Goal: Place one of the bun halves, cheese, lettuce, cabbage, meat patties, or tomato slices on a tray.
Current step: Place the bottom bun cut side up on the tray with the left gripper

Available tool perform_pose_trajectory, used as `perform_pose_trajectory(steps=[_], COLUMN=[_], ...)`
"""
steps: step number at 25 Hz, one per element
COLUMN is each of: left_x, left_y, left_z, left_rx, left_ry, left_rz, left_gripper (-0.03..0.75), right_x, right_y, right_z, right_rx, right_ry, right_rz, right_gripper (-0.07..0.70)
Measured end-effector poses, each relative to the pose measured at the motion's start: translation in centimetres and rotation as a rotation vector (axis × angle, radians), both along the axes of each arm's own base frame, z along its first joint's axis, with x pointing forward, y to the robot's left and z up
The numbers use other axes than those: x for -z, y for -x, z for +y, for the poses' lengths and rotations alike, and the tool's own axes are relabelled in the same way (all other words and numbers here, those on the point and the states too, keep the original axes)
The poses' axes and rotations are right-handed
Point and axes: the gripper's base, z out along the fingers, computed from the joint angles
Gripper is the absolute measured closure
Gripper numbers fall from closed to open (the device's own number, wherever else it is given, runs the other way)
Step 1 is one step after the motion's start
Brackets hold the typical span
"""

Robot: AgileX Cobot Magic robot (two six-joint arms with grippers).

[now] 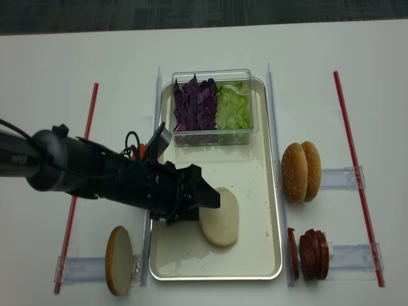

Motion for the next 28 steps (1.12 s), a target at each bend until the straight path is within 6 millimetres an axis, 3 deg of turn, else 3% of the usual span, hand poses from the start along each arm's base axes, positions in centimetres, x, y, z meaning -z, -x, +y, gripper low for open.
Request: perform_pose_trajectory(steps=[5, 28], left_x=[-0.03, -0.18], left_y=[-0.02, 0.53], left_z=[-0.02, -0.11], left_rx=[-0.003, 0.051], left_ry=[0.004, 0.023], left_rz=[0.0, 0.028], left_gripper=[0.176, 0.176], right_x=[0.0, 0.0], right_y=[0.0, 0.0], right_z=[0.0, 0.0], right_rx=[0.0, 0.0], right_ry=[0.0, 0.0], right_rz=[0.0, 0.0], right_gripper=[0.095, 0.095])
